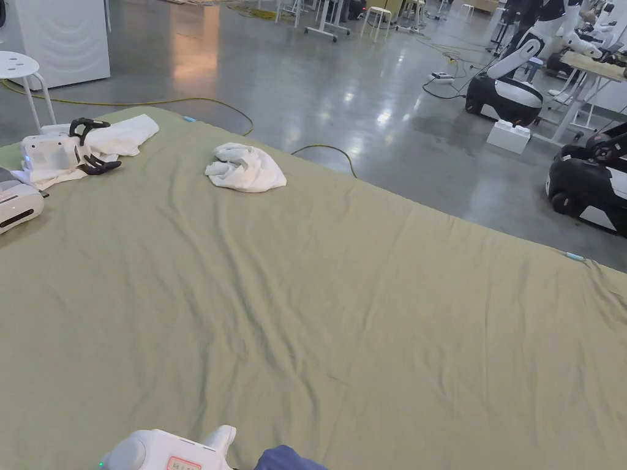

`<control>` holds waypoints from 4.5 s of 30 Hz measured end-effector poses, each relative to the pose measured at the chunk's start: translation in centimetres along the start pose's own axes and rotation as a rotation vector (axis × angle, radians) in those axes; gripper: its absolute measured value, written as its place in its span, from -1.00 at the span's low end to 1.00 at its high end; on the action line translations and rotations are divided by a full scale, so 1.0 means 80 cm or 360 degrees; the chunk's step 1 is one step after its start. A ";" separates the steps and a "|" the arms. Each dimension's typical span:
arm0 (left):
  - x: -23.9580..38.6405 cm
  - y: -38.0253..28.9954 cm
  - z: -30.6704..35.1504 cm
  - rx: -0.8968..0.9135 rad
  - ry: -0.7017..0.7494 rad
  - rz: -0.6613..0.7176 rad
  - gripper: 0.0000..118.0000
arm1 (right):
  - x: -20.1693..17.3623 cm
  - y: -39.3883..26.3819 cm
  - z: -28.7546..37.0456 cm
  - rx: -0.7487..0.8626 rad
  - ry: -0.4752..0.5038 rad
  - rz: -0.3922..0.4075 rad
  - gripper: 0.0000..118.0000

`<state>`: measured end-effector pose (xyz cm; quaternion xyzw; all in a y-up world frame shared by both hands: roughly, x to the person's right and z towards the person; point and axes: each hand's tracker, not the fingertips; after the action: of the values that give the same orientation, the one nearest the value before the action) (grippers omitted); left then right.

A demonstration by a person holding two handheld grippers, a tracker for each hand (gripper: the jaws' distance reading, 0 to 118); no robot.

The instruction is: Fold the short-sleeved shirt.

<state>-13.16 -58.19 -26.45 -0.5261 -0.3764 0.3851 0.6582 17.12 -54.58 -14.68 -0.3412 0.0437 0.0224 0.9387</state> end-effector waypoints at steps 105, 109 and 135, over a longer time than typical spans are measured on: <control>0.278 0.021 0.023 0.1630 0.1371 -0.1364 -0.90 | 0.148 0.197 0.089 0.0814 -0.0452 -0.0234 -1.00; 0.278 0.021 0.027 0.1649 0.1371 -0.1372 -0.89 | 0.151 0.201 0.090 0.0824 -0.0459 -0.0217 -1.00; 0.283 0.028 0.040 0.1730 0.1345 -0.1277 0.49 | 0.156 0.210 0.087 0.0862 -0.0539 -0.0264 0.82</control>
<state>-6.80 -36.13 -26.05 -0.0571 -0.0150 0.0163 0.9981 28.82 -37.06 -21.32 -0.0729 -0.1364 -0.0101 0.9879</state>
